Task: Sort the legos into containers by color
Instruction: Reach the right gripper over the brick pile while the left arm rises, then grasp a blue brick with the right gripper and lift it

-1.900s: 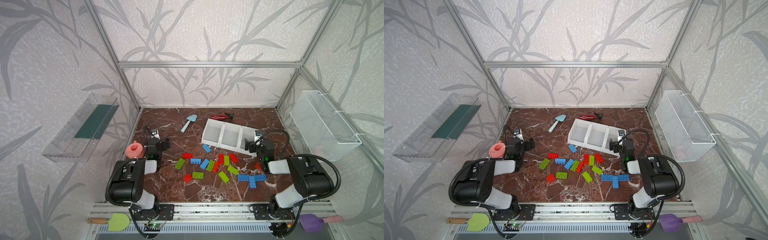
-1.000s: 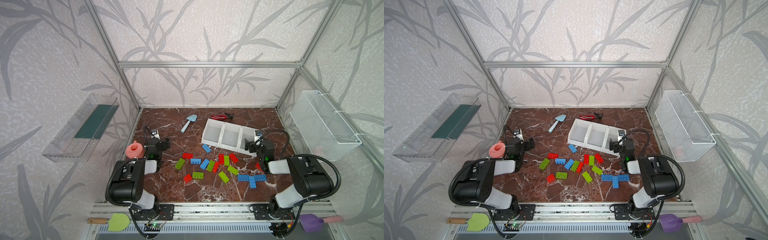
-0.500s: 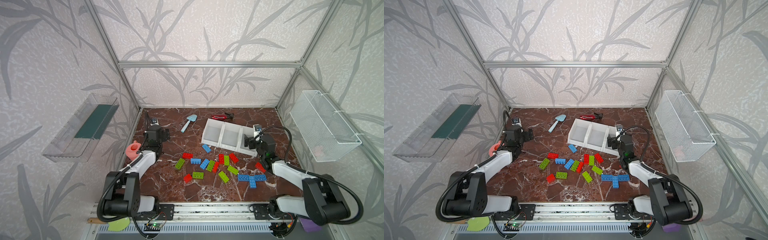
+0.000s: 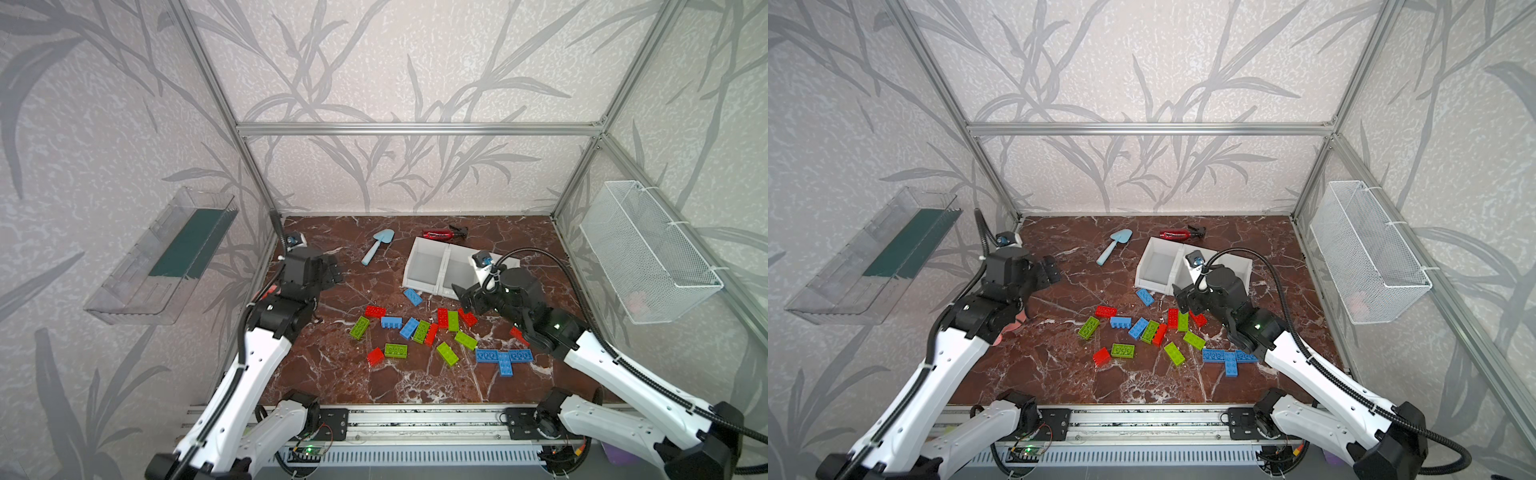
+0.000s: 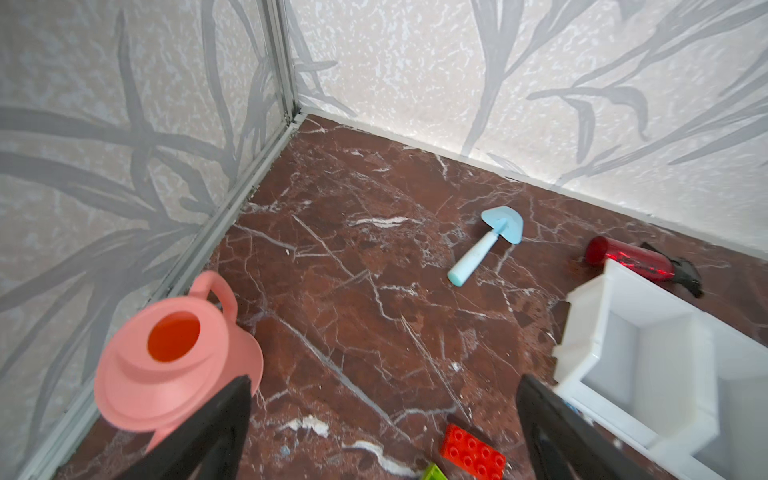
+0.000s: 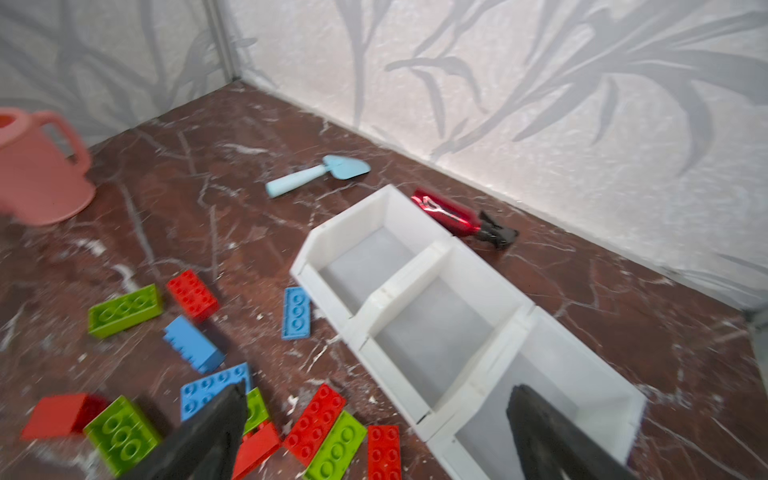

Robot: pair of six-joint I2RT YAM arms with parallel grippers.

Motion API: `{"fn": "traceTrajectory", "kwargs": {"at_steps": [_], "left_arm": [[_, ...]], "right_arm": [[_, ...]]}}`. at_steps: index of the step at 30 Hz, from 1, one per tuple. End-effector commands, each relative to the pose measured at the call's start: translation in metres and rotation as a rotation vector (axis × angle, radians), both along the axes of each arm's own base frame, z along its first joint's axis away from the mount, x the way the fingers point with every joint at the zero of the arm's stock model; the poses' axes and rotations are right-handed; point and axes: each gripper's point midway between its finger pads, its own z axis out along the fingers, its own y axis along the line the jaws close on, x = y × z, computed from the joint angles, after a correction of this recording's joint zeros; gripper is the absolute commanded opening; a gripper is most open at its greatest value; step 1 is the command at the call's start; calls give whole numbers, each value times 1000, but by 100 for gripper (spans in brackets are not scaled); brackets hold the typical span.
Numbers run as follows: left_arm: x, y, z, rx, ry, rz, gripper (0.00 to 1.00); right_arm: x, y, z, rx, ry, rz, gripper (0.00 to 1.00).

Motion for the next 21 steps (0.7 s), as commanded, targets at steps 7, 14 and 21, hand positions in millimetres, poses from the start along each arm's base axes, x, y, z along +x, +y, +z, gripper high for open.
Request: {"fn": "traceTrajectory", "kwargs": {"at_steps": [7, 14, 21], "left_arm": [[-58, -19, -48, -190, 31, -88, 95], [-78, 2, -29, -181, -73, -16, 95], [-99, 27, -7, -156, -212, 61, 95]], "right_arm": [[-24, 76, -60, -191, 275, 340, 94], [-25, 130, -108, -259, 380, 507, 83], [-27, 166, -149, -325, 446, 594, 72]]}}
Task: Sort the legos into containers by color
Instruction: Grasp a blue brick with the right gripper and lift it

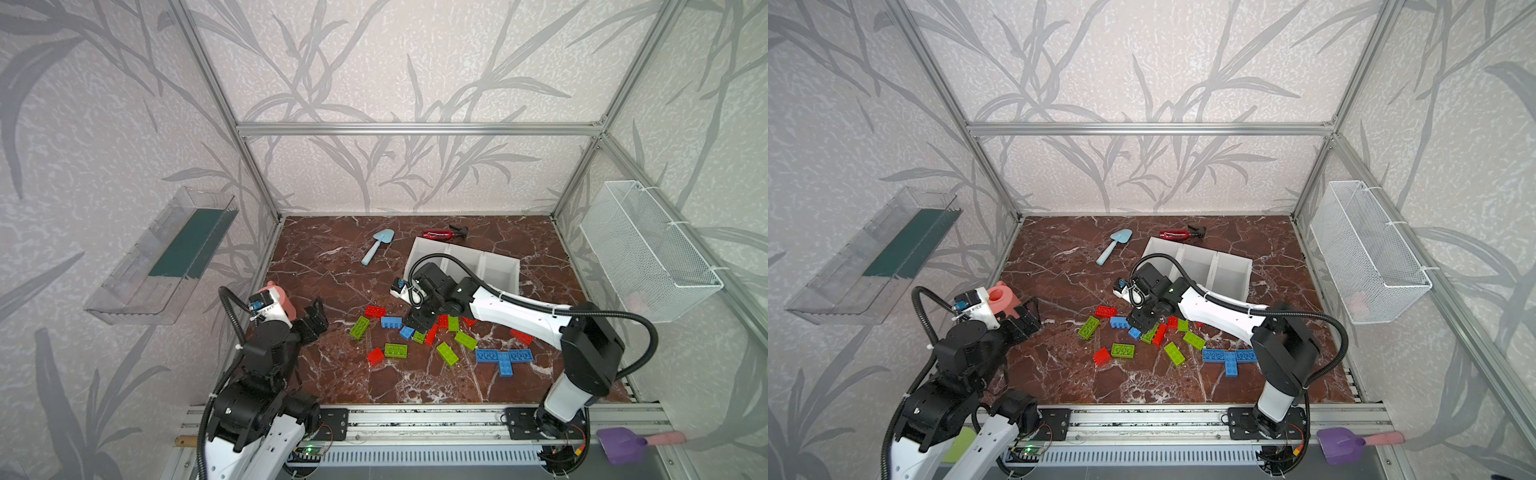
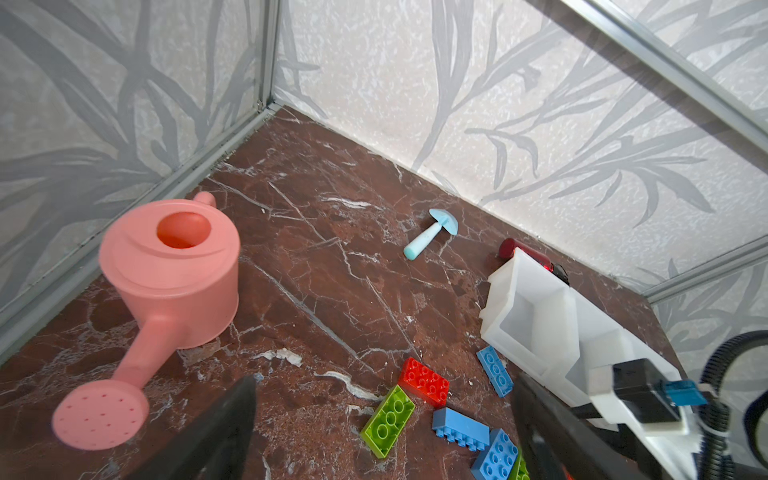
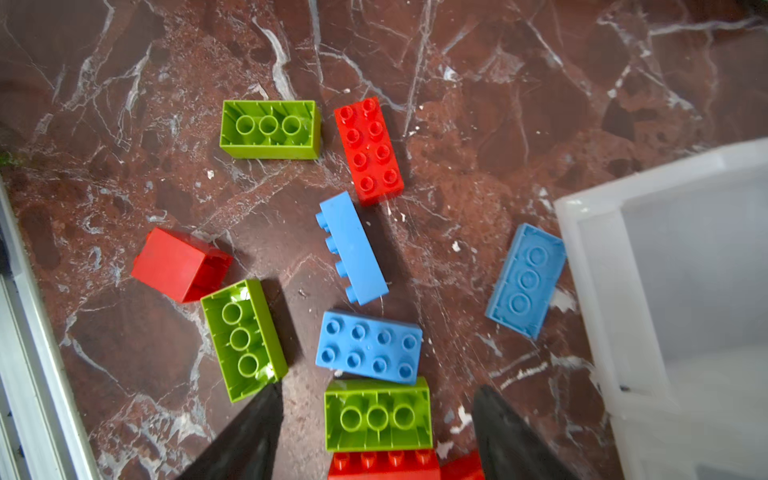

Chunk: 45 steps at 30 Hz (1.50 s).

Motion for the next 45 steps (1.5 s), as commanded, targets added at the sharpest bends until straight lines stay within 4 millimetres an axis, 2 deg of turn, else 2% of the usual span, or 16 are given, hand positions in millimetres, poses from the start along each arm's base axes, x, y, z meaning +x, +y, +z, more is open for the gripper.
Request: {"fn": "traceTrajectory", "kwargs": {"at_steps": [1, 8, 18, 24, 30, 37, 41, 45], "left_arm": [[-5, 15, 2, 27, 1, 78, 95], [-1, 12, -1, 25, 17, 65, 95], [3, 7, -4, 27, 39, 42, 95], [6, 7, -6, 38, 52, 41, 95], [8, 5, -9, 40, 64, 34, 96], [12, -7, -12, 2, 69, -16, 95], [14, -23, -9, -6, 59, -109, 96], [15, -29, -3, 5, 58, -149, 99]], "right_arm": [[-6, 21, -10, 1, 36, 71, 72], [4, 46, -28, 2, 59, 103, 71], [7, 49, -58, -66, 73, 147, 63], [9, 52, -72, -91, 83, 159, 52], [10, 55, -77, -90, 92, 170, 33], [10, 56, -60, -65, 78, 156, 16], [7, 55, -37, -24, 60, 153, 7], [3, 51, -7, 21, 35, 143, 5]]}}
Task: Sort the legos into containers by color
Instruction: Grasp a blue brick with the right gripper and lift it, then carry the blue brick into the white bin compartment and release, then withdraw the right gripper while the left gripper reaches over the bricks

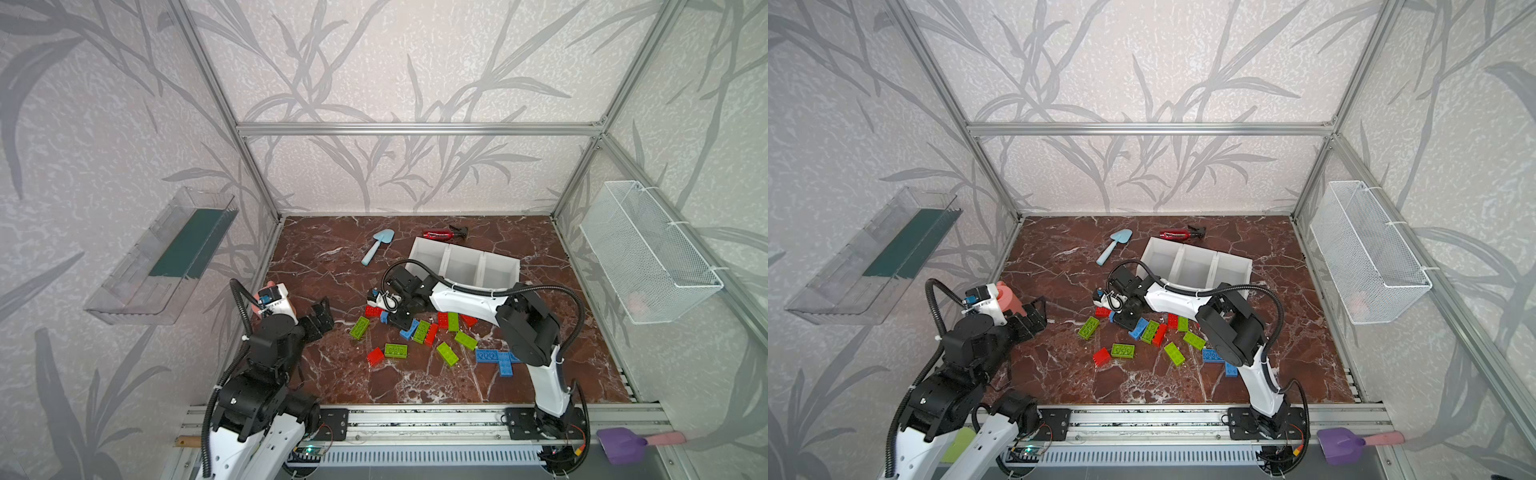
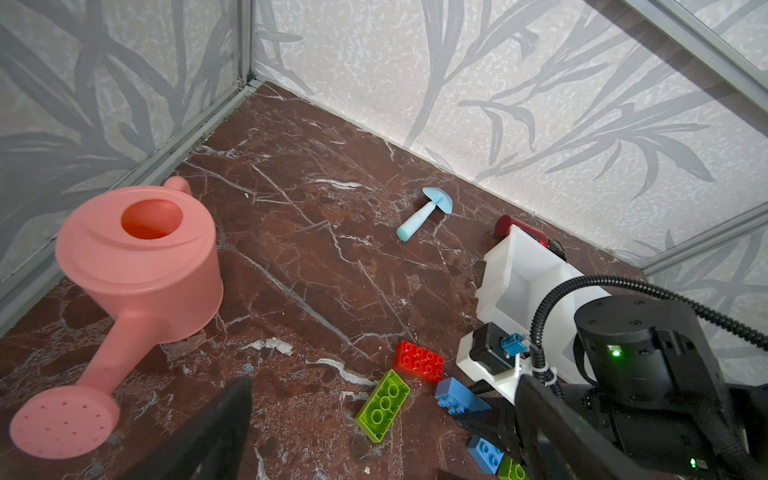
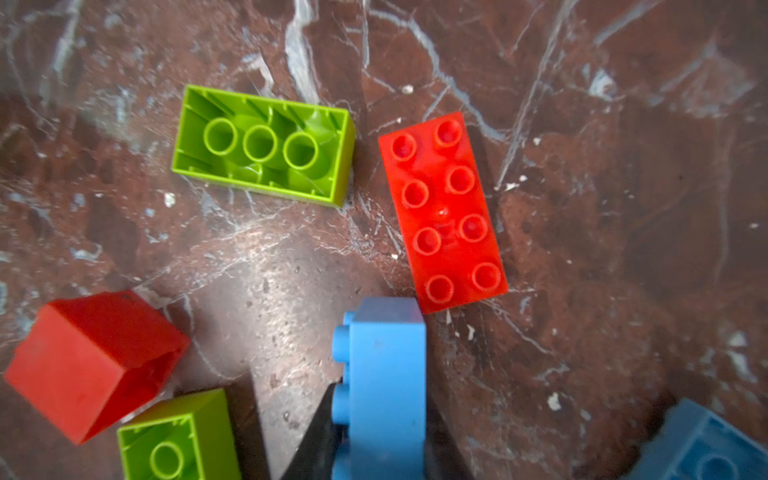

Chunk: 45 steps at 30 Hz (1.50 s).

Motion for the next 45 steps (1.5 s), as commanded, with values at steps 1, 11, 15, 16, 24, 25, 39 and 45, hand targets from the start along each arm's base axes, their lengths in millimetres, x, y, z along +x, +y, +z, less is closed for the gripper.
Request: {"fn": "traceTrajectory", "kwargs": {"at_steps": [1, 11, 15, 16, 24, 25, 39, 45], "left_arm": [[2, -10, 14, 3, -28, -65, 99], [4, -29, -12, 67, 113, -191, 99], [7, -35, -17, 55, 113, -217, 99], [6, -33, -18, 61, 117, -213, 99], [5, -37, -25, 61, 144, -234, 99], [5, -37, -25, 61, 145, -236, 99], [9, -40, -34, 77, 199, -255, 99], [12, -42, -39, 79, 230, -267, 99]], "right_arm": [[-5, -1, 51, 77, -35, -14, 5], [66, -49, 113, 196, -109, -379, 6], [105, -75, 118, 220, -127, -551, 6], [115, -81, 117, 215, -126, -592, 6], [169, -105, 94, 204, -108, -770, 6], [172, -105, 91, 201, -108, -778, 6], [204, -110, 58, 164, -83, -828, 33], [204, -114, 79, 195, -122, -823, 53]]}}
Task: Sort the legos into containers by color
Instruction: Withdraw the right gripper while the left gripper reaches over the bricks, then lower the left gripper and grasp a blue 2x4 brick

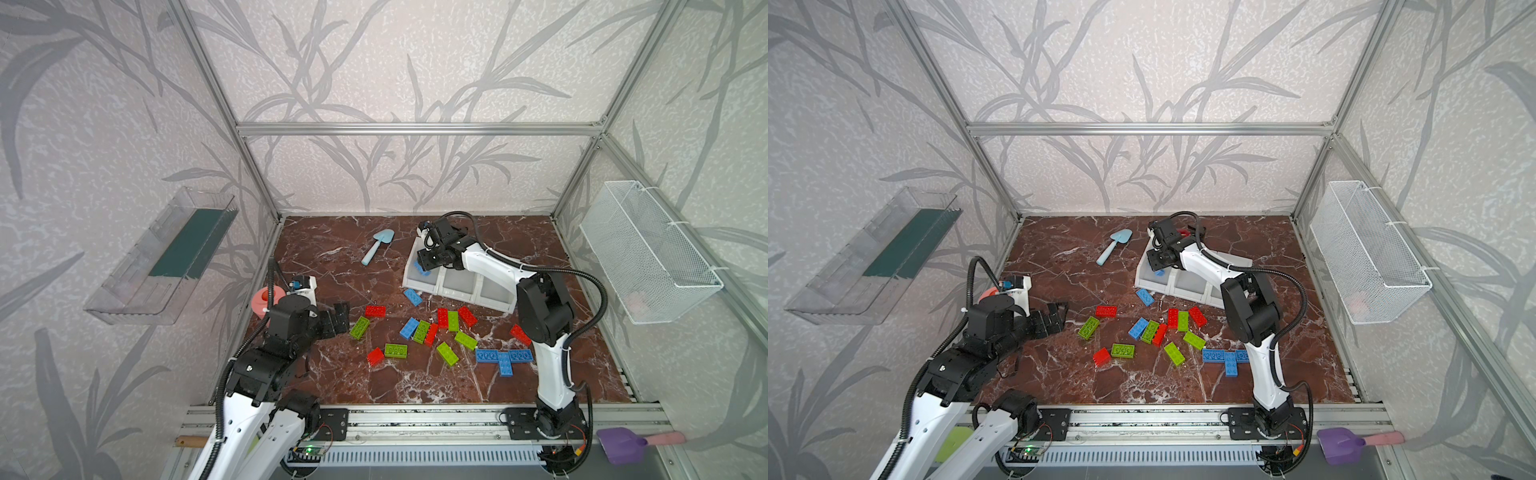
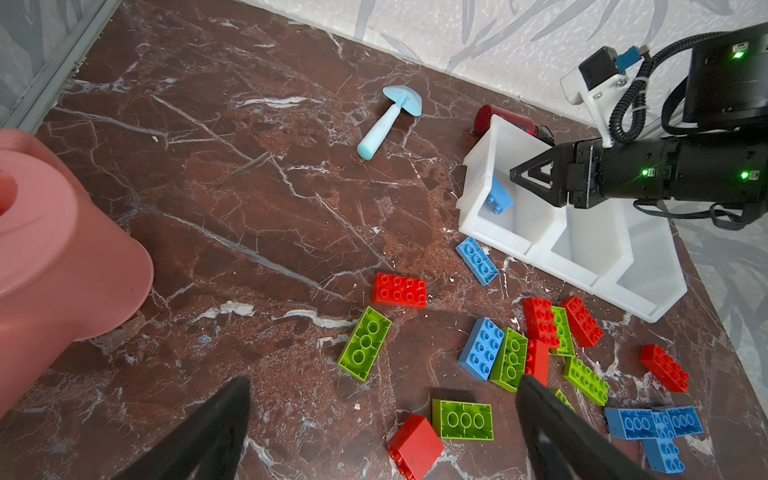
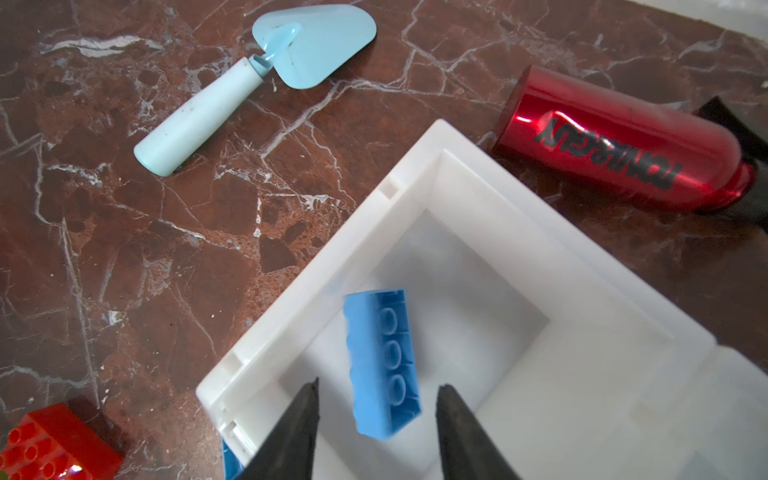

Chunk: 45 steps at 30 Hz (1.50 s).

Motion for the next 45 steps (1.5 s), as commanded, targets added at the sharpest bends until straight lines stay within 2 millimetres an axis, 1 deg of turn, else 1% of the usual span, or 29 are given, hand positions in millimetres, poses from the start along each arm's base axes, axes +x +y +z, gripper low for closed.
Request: {"fn": "traceTrajectory", "kwargs": {"at_steps": [1, 3, 5, 6, 9, 10, 11, 13, 14, 15, 16, 17, 18, 20, 24, 27, 29, 31, 34, 37, 39, 42, 45], "left_arm": [[-1, -4, -6, 15, 33, -36, 99], [1, -8, -7, 17, 45, -62, 99], [3, -12, -10, 23, 61, -84, 99], [4, -13, -11, 29, 71, -90, 99], [8, -24, -14, 21, 122, -131, 99], [9, -28, -14, 20, 138, -148, 99], [11, -32, -13, 31, 153, -162, 99], [13, -40, -12, 70, 167, -182, 99], [14, -44, -11, 88, 169, -190, 98], [15, -48, -12, 103, 173, -199, 98], [15, -53, -13, 111, 180, -208, 98], [16, -58, -17, 122, 191, -215, 98], [17, -63, -21, 131, 203, -222, 98], [18, -72, -31, 148, 227, -236, 95], [17, -91, -56, 175, 286, -270, 93], [15, -106, -79, 199, 343, -306, 89], [13, -118, -93, 198, 372, -340, 89], [11, -132, -107, 180, 416, -375, 89], [11, -141, -123, 212, 449, -396, 89], [11, -157, -134, 220, 465, -439, 89], [11, -166, -142, 219, 487, -469, 89], [10, -169, -160, 249, 528, -480, 87], [11, -173, -173, 260, 556, -490, 82]], "right_arm": [[4, -3, 35, 27, -73, -6, 54], [0, -4, 50, 47, -96, -1, 55], [-11, -6, 65, 72, -115, 19, 56], [-16, -7, 76, 91, -134, 29, 56], [-39, -13, 107, 134, -178, 63, 56], [-49, -15, 114, 143, -190, 70, 56], [-60, -19, 130, 162, -225, 78, 58], [-81, -28, 139, 175, -255, 80, 61], [-91, -35, 138, 179, -261, 75, 63], [-102, -42, 142, 199, -278, 63, 64], [-112, -48, 142, 217, -284, 53, 66], [-122, -53, 141, 246, -296, 43, 71], [-132, -59, 133, 272, -294, 29, 75], [-151, -66, 123, 336, -302, 18, 78], [-184, -77, 87, 412, -284, -3, 78], [-200, -86, 61, 393, -271, -22, 78], [-204, -93, 52, 381, -265, -41, 77], [-207, -100, 49, 366, -267, -60, 76], [-209, -107, 50, 369, -286, -91, 74], [-209, -112, 52, 401, -314, -119, 73], [-208, -116, 51, 391, -324, -137, 73], [-207, -124, 50, 367, -339, -167, 73], [-207, -127, 53, 372, -359, -177, 73]]}}
